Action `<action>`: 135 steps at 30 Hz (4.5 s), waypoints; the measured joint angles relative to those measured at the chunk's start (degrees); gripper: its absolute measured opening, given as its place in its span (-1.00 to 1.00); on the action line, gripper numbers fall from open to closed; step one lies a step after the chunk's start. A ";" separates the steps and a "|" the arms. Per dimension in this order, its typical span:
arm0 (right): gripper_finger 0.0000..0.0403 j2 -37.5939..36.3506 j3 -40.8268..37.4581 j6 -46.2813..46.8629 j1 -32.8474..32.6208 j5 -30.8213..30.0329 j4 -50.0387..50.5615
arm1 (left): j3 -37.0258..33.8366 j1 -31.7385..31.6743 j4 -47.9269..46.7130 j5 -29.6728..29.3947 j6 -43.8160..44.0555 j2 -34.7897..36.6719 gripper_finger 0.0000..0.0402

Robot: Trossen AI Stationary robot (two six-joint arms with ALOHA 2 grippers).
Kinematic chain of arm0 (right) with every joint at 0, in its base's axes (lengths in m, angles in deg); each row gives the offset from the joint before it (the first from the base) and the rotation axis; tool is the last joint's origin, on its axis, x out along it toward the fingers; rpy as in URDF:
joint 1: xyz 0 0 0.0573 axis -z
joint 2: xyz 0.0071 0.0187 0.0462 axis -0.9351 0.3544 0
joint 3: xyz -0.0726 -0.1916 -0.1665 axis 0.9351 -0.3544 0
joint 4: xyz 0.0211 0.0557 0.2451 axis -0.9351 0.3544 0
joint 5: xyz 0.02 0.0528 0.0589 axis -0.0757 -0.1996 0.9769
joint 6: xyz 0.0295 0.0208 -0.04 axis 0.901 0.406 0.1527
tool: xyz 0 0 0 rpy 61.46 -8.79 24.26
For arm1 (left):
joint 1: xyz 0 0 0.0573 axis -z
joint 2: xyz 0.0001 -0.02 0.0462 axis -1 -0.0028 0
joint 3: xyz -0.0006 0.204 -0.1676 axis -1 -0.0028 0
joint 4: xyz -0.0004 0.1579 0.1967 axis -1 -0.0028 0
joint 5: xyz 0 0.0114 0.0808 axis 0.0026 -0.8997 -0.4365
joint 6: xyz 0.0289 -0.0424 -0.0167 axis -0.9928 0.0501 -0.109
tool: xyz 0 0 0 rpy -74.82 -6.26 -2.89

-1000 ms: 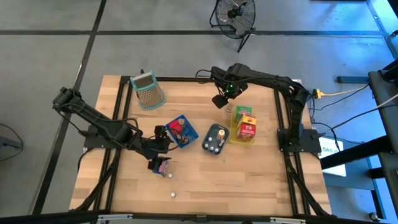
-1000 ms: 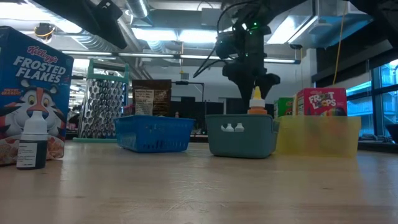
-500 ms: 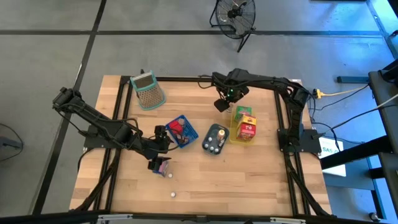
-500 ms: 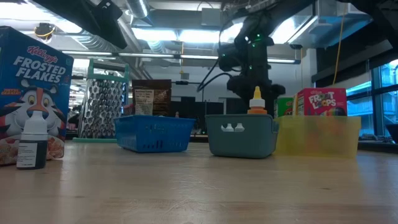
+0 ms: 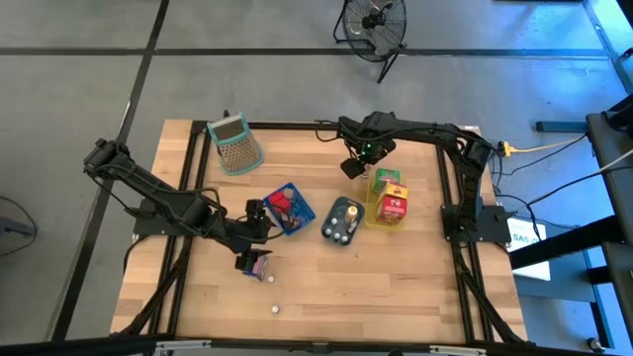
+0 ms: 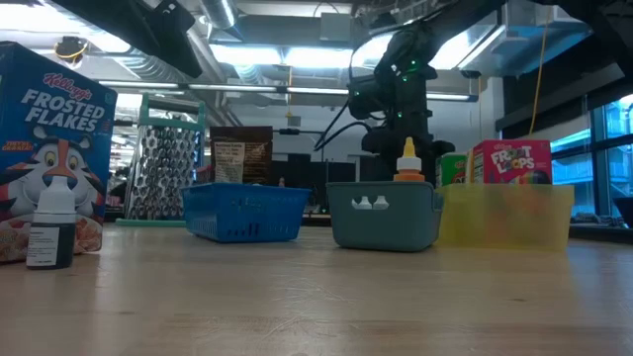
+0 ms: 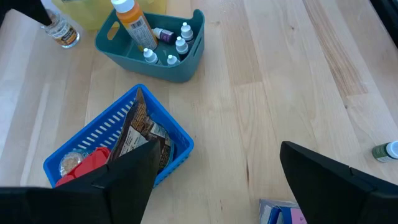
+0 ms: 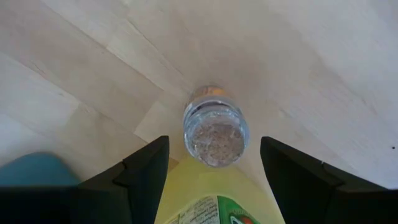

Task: Pick & Place Kitchen Items
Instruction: Put the brown seasoning bottle into the blue bin

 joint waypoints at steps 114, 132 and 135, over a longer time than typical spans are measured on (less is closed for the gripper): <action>0.26 0.33 0.88 -3.01 5.51 -1.57 -8.91 | 0.00 0.00 -0.02 -3.40 -2.12 -0.02 0.64; 0.26 5.64 0.88 -2.99 5.53 -1.30 -10.61 | 0.00 -0.01 -0.03 -2.97 -2.41 -0.02 0.64; 0.26 6.76 0.88 -3.18 5.57 -0.64 -10.98 | 0.00 0.00 -0.02 -2.95 -2.54 -0.02 0.64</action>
